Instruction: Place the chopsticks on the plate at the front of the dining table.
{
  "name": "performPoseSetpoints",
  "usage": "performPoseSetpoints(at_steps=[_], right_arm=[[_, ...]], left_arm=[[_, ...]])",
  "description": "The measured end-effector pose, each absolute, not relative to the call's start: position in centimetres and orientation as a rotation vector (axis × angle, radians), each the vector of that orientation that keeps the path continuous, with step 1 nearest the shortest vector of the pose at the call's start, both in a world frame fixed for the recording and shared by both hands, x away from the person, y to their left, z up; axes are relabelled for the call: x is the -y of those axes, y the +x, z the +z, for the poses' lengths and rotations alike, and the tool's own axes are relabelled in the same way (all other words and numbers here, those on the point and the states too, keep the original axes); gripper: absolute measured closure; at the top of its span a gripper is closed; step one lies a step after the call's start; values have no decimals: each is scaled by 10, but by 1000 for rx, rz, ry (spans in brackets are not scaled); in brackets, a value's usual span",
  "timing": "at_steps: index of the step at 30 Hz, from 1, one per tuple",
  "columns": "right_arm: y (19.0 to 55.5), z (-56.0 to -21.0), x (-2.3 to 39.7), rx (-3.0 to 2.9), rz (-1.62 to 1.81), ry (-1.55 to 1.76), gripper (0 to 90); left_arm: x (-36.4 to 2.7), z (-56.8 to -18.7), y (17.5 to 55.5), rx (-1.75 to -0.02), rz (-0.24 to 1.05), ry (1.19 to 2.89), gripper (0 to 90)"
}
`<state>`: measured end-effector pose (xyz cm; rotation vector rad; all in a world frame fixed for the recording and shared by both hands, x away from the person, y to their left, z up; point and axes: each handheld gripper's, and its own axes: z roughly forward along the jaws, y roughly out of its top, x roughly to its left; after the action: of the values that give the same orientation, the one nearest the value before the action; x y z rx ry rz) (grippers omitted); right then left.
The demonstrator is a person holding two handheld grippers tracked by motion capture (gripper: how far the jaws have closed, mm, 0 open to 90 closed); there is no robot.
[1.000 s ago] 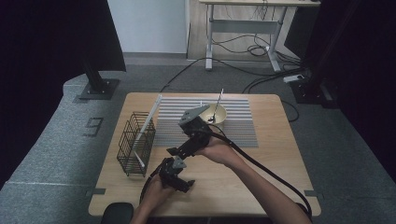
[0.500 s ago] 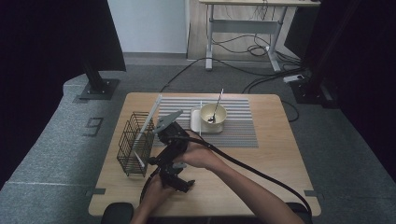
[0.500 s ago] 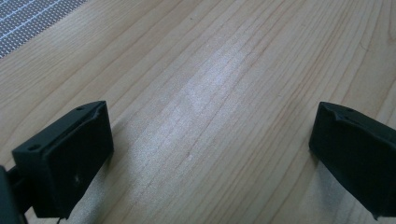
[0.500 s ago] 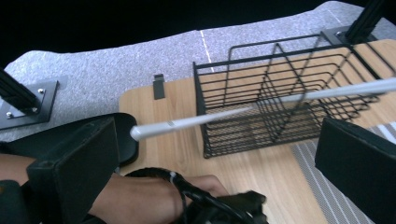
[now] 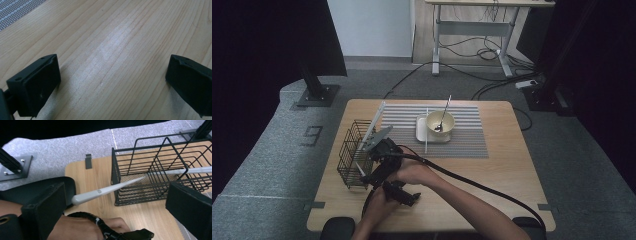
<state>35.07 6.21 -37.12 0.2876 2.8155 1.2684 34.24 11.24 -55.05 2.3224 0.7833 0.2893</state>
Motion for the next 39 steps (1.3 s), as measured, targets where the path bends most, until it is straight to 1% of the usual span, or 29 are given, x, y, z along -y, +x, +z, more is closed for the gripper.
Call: performPoseSetpoints(at_steps=[3,10,19,27,34,36,39], right_arm=[[352,-372,-62,-2811,1239,291,51],[363,-364,-53,-2777,1231,353,56],[386,-352,-38,-2689,1234,462,83],[405,-354,-35,-2642,1214,539,110],[416,-366,-43,-2644,1209,549,133],[418,-369,-45,-2645,1220,551,164],[421,-374,-47,-2646,1236,551,249]], left_arm=[[-112,-551,342,-789,288,2321,0],[-112,-551,342,-787,289,2318,0],[-112,-551,342,-787,289,2318,0],[-112,-551,342,-788,289,2320,0],[-112,-551,342,-785,290,2322,0],[-112,-550,342,-784,290,2323,0],[-112,-551,342,-786,289,2322,0]])
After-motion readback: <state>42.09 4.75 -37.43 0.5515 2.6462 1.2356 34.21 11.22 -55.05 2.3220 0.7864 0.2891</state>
